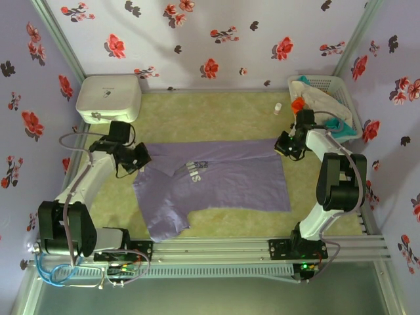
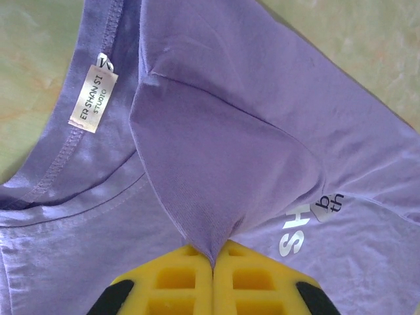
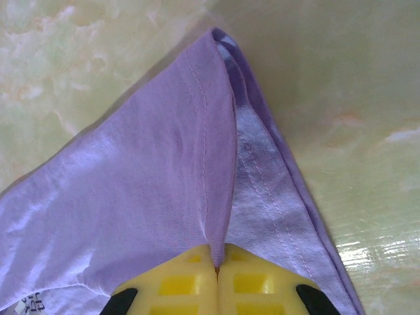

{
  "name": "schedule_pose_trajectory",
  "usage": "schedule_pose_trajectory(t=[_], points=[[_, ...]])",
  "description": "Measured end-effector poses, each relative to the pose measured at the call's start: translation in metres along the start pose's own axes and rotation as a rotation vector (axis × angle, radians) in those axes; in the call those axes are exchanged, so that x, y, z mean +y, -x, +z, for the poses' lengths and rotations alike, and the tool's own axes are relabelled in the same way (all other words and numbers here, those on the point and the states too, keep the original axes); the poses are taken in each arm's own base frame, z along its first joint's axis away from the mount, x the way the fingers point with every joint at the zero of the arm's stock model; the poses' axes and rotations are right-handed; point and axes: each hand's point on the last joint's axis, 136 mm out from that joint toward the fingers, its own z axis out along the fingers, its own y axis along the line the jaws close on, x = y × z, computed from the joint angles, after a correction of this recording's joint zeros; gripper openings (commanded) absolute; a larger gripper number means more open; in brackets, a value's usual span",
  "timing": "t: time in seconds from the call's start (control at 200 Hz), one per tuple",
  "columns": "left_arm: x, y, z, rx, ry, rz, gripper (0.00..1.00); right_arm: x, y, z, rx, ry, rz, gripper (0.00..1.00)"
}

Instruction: Fold and stack the t-shirts

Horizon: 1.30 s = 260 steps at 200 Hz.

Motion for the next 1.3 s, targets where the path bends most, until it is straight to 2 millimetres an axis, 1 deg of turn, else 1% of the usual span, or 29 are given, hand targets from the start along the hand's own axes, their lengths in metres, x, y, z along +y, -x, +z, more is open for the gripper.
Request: schedule_pose_trajectory(t=[0.13, 0.215, 0.25, 0.28, 0.355, 0.375, 0.415, 0.455, 0.505, 0.59, 0.655, 0.73, 0.765, 0.825, 0.925, 1.0, 1.065, 1.135, 1.165, 1.3], points=[[0.007, -0.004, 0.007, 0.006, 0.009, -0.008, 0.0, -0.005, -0.002, 0.003, 0.006, -0.016, 0.004, 0.02], [0.016, -0.01, 0.012, 0.023, 0.025, -0.018, 0.0, -0.007, -0.002, 0.005, 0.008, -0.025, 0.007, 0.05], [0.019, -0.012, 0.014, 0.029, 0.033, -0.022, 0.08, -0.007, -0.003, 0.006, 0.01, -0.027, 0.006, 0.07], [0.022, -0.013, 0.015, 0.031, 0.041, -0.024, 0.13, -0.008, -0.003, 0.006, 0.013, -0.031, 0.006, 0.1], [0.027, -0.015, 0.016, 0.031, 0.062, -0.025, 0.21, -0.01, -0.004, 0.008, 0.019, -0.036, 0.004, 0.24], [0.029, -0.015, 0.016, 0.031, 0.07, -0.02, 0.24, -0.011, -0.004, 0.008, 0.018, -0.04, 0.009, 0.27], [0.033, -0.014, 0.016, 0.025, 0.088, -0.017, 0.33, -0.012, -0.004, 0.008, 0.02, -0.045, 0.007, 0.35], [0.037, -0.013, 0.016, 0.02, 0.11, -0.019, 0.38, -0.012, -0.005, 0.008, 0.02, -0.048, 0.004, 0.42], [0.043, -0.014, 0.016, 0.019, 0.14, -0.006, 0.41, -0.013, -0.005, 0.008, 0.021, -0.053, 0.008, 0.49], [0.053, -0.013, 0.012, 0.018, 0.199, 0.006, 0.42, -0.015, -0.006, 0.008, 0.025, -0.061, 0.007, 0.54], [0.053, -0.009, 0.007, 0.008, 0.218, 0.024, 0.43, -0.014, -0.008, 0.008, 0.027, -0.067, 0.0, 0.57], [0.045, -0.003, 0.001, -0.014, 0.22, 0.062, 0.43, -0.011, -0.01, 0.006, 0.025, -0.071, -0.016, 0.61], [0.039, -0.001, -0.001, -0.023, 0.215, 0.089, 0.44, -0.007, -0.011, 0.005, 0.023, -0.07, -0.026, 0.63], [0.024, -0.004, -0.002, -0.028, 0.2, 0.158, 0.43, 0.002, -0.013, 0.003, 0.021, -0.064, -0.053, 0.66], [-0.005, -0.021, 0.001, -0.013, 0.16, 0.29, 0.43, 0.018, -0.013, 0.001, 0.01, -0.049, -0.096, 0.68], [-0.021, -0.037, 0.006, 0.005, 0.135, 0.372, 0.42, 0.027, -0.013, 0.001, 0.007, -0.038, -0.117, 0.69], [-0.034, -0.051, 0.013, 0.023, 0.121, 0.442, 0.42, 0.03, -0.015, 0.001, 0.008, -0.036, -0.122, 0.7], [-0.042, -0.063, 0.025, 0.043, 0.126, 0.499, 0.42, 0.03, -0.015, 0.002, 0.01, -0.036, -0.118, 0.71], [-0.043, -0.068, 0.031, 0.054, 0.136, 0.519, 0.41, 0.03, -0.015, 0.002, 0.011, -0.036, -0.115, 0.74], [-0.04, -0.083, 0.058, 0.099, 0.201, 0.582, 0.4, 0.029, -0.015, 0.003, 0.012, -0.037, -0.108, 0.75]])
